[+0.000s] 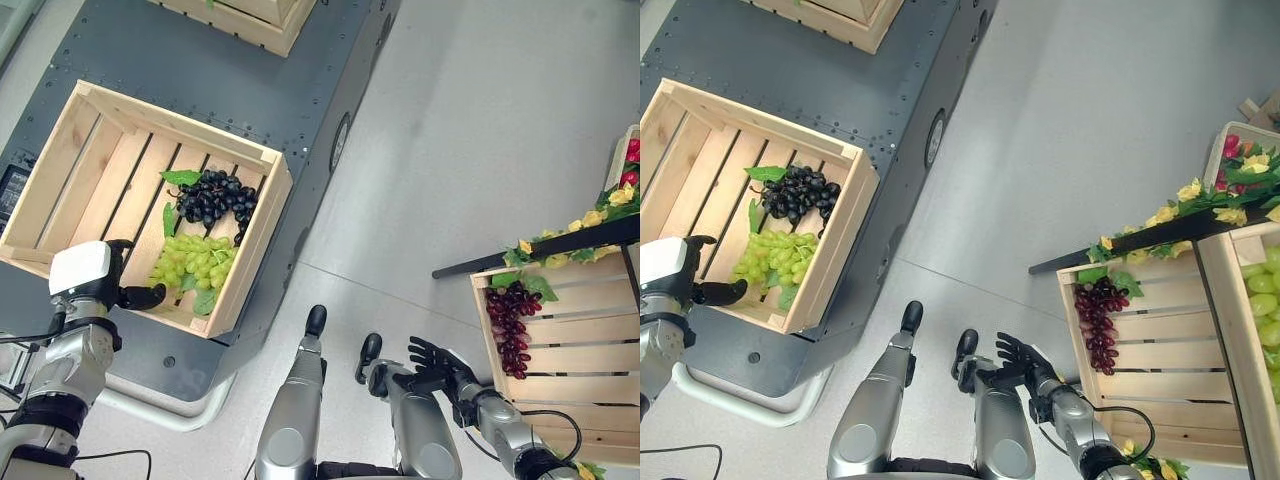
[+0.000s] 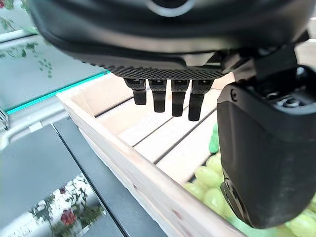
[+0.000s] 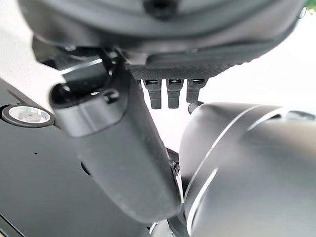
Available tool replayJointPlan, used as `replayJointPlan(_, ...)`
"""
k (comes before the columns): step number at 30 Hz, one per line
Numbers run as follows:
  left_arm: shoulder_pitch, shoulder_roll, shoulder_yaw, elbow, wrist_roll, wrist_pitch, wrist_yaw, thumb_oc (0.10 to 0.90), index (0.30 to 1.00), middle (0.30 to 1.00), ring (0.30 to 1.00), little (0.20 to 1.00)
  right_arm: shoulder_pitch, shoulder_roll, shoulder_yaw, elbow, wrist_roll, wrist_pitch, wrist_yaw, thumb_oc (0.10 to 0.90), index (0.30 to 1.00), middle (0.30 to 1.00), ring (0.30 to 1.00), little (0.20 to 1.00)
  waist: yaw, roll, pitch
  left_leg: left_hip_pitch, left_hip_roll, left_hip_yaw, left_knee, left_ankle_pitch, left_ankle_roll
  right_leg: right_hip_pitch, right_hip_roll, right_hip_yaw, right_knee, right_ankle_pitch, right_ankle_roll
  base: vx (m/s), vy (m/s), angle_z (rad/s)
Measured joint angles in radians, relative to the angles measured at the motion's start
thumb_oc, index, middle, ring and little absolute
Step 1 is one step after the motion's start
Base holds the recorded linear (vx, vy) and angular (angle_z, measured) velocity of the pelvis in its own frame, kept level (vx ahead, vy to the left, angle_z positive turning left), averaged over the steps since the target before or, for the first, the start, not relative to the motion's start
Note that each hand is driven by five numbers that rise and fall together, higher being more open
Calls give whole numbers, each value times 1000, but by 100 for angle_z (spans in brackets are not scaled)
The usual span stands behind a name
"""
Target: Pick up the fruits from the basket on one side to the basket on the other side
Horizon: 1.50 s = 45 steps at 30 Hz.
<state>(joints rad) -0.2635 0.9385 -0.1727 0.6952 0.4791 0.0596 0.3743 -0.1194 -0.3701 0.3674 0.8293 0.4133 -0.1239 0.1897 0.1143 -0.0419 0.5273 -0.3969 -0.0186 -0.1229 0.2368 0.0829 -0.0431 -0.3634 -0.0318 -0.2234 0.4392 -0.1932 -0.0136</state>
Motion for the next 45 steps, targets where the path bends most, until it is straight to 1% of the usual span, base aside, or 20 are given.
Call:
replayJointPlan(4, -51, -1, -17, 41, 1, 4, 8, 800, 900, 900, 900, 900, 0, 2, 3, -1, 24, 1, 0, 800, 900, 900, 900, 900, -3, -5, 0, 0, 0, 0, 2, 0, 0, 1, 0, 1, -1, 1, 1, 0, 0, 0)
replayJointPlan(8, -83, -1, -27, 54, 0, 21, 13, 800, 900, 900, 900, 900, -1, 18, 4, -1, 26, 2, 0, 800, 900, 900, 900, 900, -16, -27, 2, -1, 1, 3, 3, -1, 1, -1, 1, 4, -1, 1, 2, 0, 8, -1)
replayJointPlan(9, -103, -1, -46, 65, -1, 23, 13, 800, 900, 900, 900, 900, -1, 22, 4, -1, 26, 1, 0, 800, 900, 900, 900, 900, -17, -32, 3, -4, 1, 7, 4, -2, 2, -5, 1, 9, -1, 2, 2, 8, 40, -7)
replayJointPlan(11, -115, -5, -59, 65, 0, 23, 13, 800, 900, 900, 900, 900, -2, 24, 4, -8, 26, 2, 0, 800, 900, 900, 900, 900, -19, -36, 3, -9, 1, 13, 5, -4, 5, -12, 3, 20, 0, 2, 3, 17, 38, -8)
replayJointPlan(18, -174, -13, -95, 99, 0, 24, 12, 800, 900, 900, 900, 900, -6, 24, 5, -12, 27, 2, 0, 800, 900, 900, 900, 900, -33, -39, 4, -32, 2, 25, 22, -9, 13, -27, 6, 26, -1, 5, 8, 8, 27, -1)
replayJointPlan(22, -186, -13, -117, 101, 10, 24, 10, 800, 900, 900, 900, 900, -13, 24, 7, -12, 27, 2, 0, 800, 900, 900, 900, 900, -40, -40, 5, -46, 3, 30, 32, -12, 16, -36, 7, 27, 0, 6, 9, 0, 0, 0)
replayJointPlan(25, -223, -13, -163, 106, 39, 25, 6, 800, 900, 900, 900, 900, -15, 24, 8, -21, 28, 2, 0, 800, 900, 900, 900, 900, -41, -45, 4, -74, 3, 32, 41, -12, 16, -63, 9, 32, 8, 7, 10, 0, 0, 0)
replayJointPlan(27, -236, -13, -175, 110, 53, 26, -5, 800, 900, 900, 900, 900, -23, 24, 10, -21, 28, 1, 0, 800, 900, 900, 900, 900, -43, -55, 4, -89, 3, 37, 47, -12, 17, -82, 9, 37, 16, 7, 11, 5, 8, -3)
replayJointPlan(31, -256, -13, -175, 134, 58, 44, -31, 800, 900, 900, 900, 900, -34, 24, 26, -20, 29, 1, -1, 800, 900, 900, 900, 900, -44, -61, 4, -101, 2, 44, 50, -13, 19, -94, 9, 44, 17, 11, 13, 5, 21, -4)
replayJointPlan(38, -257, -13, -176, 132, 58, 43, -80, 800, 900, 900, 900, 900, -38, 23, 31, -20, 28, 2, -1, 800, 900, 900, 900, 900, -43, -61, 4, -103, 1, 44, 50, -14, 20, -95, 8, 43, 18, 10, 15, 0, 0, 0)
replayJointPlan(45, -260, -12, -176, 127, 59, 47, -153, 800, 900, 900, 900, 900, -39, 22, 32, -21, 28, 2, -1, 800, 900, 900, 900, 900, -44, -61, 4, -106, 1, 43, 50, -14, 20, -98, 7, 40, 20, 10, 15, 0, 0, 0)
